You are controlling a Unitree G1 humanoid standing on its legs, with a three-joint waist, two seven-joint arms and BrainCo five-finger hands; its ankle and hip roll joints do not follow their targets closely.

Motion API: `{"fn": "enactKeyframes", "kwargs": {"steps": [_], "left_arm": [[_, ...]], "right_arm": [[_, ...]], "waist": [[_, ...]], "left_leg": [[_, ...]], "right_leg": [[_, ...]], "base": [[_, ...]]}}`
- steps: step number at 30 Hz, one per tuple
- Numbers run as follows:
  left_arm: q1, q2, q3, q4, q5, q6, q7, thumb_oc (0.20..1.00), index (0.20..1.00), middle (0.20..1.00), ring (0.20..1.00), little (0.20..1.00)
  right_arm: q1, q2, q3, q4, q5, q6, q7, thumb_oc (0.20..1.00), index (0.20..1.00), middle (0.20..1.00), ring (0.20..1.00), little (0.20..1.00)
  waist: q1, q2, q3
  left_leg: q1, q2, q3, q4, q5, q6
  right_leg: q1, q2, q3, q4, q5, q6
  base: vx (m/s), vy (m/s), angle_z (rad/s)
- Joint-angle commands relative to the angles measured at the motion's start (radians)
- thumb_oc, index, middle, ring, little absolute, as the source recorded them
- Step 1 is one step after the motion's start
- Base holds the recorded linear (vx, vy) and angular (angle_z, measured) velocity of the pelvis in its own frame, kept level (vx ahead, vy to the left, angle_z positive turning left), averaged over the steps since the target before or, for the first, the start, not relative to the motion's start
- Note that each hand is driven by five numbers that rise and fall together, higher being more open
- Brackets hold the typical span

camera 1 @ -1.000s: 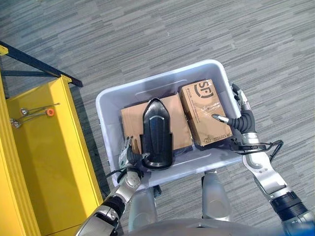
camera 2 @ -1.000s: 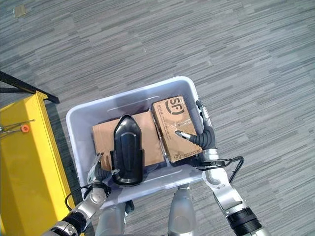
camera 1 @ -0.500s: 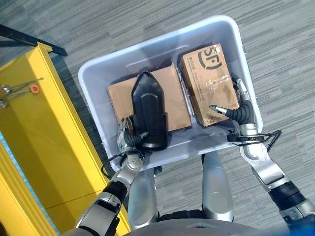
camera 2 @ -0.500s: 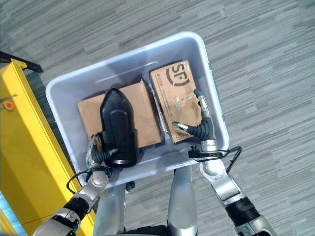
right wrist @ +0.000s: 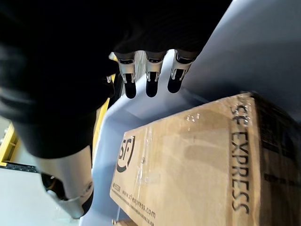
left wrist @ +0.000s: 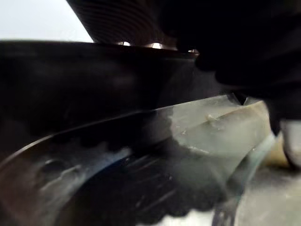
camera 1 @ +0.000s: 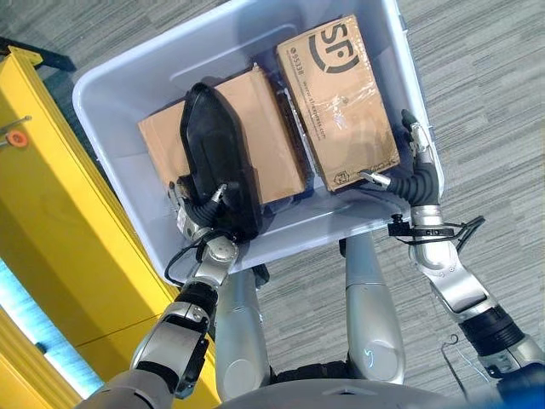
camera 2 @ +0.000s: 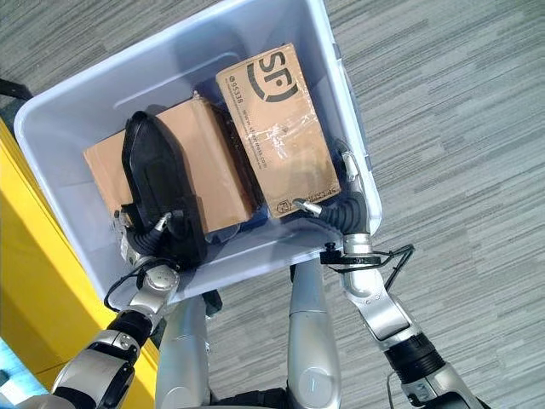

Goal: Move parts from the plastic box to the shelf.

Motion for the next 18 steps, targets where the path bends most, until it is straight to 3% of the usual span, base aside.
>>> {"fn": "enactKeyframes", "kwargs": {"steps": [1,14,15,18], "left_arm": [[-0.105,-0.049,-0.081,0.183,-0.030,0.065,-0.168,0.200,0.200,0.200,0.200,0.200],[-0.093,-0.048,-0.107,0.114,-0.028,0.043,-0.171,0.200,0.200,0.200,0.200,0.200],[-0.090,-0.046,-0.104,0.108,-0.028,0.042,-0.170,0.200,0.200,0.200,0.200,0.200],[-0.073,-0.044,-0.109,0.084,-0.027,0.040,-0.178,0.200,0.200,0.200,0.200,0.200]], "right_arm": [[-0.007,-0.003,0.002,-0.085,0.002,-0.049,-0.003,1.000,1.000,1.000,1.000,1.000],[0.001,-0.011,-0.002,-0.077,0.026,-0.053,0.002,1.000,1.000,1.000,1.000,1.000],[0.000,-0.011,-0.002,-0.076,0.027,-0.052,0.002,1.000,1.000,1.000,1.000,1.000],[-0.001,-0.009,0.000,-0.070,0.028,-0.046,0.002,1.000,1.000,1.000,1.000,1.000]], "waist": [[-0.022,-0.075,-0.004],[-0.015,-0.064,-0.027],[-0.017,-0.068,-0.026],[-0.013,-0.064,-0.036]], "left_leg": [[0.082,0.115,-0.069,0.130,-0.081,-0.120],[0.155,0.102,-0.065,0.103,-0.079,-0.125],[0.150,0.097,-0.059,0.098,-0.052,-0.119],[0.179,0.090,-0.056,0.080,-0.046,-0.121]], "right_leg": [[0.022,-0.030,-0.040,-0.134,0.185,0.016],[0.096,-0.036,-0.044,-0.168,0.189,0.013],[0.092,-0.039,-0.042,-0.176,0.215,0.008],[0.128,-0.047,-0.047,-0.196,0.221,0.010]], "base": [[0.00,0.000,0.00],[-0.01,0.004,0.01],[-0.08,-0.001,0.00],[-0.02,0.021,0.04]]}}
